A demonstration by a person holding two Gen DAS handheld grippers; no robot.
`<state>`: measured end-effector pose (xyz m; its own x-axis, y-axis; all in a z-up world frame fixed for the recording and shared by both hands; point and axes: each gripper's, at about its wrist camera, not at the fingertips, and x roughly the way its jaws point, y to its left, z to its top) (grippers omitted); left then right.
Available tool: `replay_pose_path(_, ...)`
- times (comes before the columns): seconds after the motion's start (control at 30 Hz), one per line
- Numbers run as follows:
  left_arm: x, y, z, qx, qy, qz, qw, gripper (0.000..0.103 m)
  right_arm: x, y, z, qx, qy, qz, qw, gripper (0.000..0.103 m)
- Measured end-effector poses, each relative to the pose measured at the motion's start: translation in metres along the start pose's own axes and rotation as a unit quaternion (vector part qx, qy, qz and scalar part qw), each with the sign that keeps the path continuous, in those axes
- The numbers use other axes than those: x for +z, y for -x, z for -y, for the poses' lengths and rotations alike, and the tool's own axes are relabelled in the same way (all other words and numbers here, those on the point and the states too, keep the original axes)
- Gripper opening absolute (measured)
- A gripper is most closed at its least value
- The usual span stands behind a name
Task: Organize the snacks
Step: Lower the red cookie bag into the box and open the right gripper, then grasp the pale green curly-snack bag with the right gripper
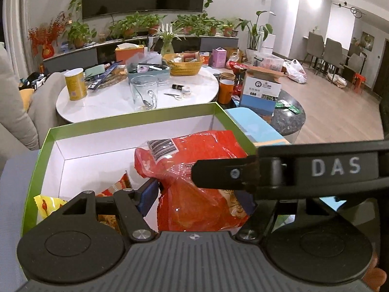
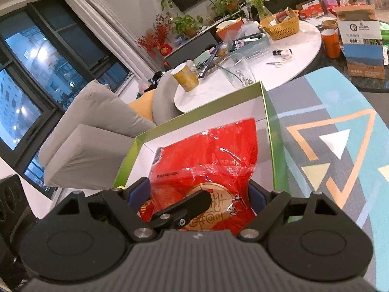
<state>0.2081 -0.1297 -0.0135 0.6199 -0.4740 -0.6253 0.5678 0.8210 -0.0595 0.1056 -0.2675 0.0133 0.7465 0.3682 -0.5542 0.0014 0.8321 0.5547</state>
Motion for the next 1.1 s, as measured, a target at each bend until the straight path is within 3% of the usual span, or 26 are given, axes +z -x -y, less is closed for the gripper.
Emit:
replay_pose_path(0.1, 0.001, 0.005, 0.002, 0.021, -0.019, 0.013, 0.9995, 0.066, -0.001, 0.006, -0.002, -0.009, 0.003, 0.012, 1.000, 0.063)
replay_pose_path(0.2, -0.001, 0.010, 0.005, 0.018, -0.036, 0.013, 0.9991, 0.066, 0.000, 0.017, -0.007, -0.024, 0.026, 0.043, 0.998, 0.063)
replay_pose_path(0.37, -0.004, 0.021, 0.011, 0.021, -0.047, 0.023, 0.9984, 0.066, 0.000, 0.033, -0.010, -0.018, 0.027, 0.056, 0.998, 0.063)
replay_pose_path(0.63, -0.018, 0.054, 0.012, 0.008, -0.024, 0.036, 0.9990, 0.066, -0.011, 0.051, -0.020, -0.021, 0.041, 0.064, 0.997, 0.063)
replay_pose_path(1.03, -0.061, 0.098, 0.026, -0.003, -0.014, 0.043, 0.9990, 0.067, -0.058, 0.099, -0.017, -0.046, 0.040, 0.078, 0.995, 0.063)
replay_pose_path(1.1, -0.067, 0.107, 0.028, -0.018, -0.017, 0.046, 0.9987, 0.068, -0.069, 0.110, -0.014, -0.055, 0.038, 0.084, 0.994, 0.063)
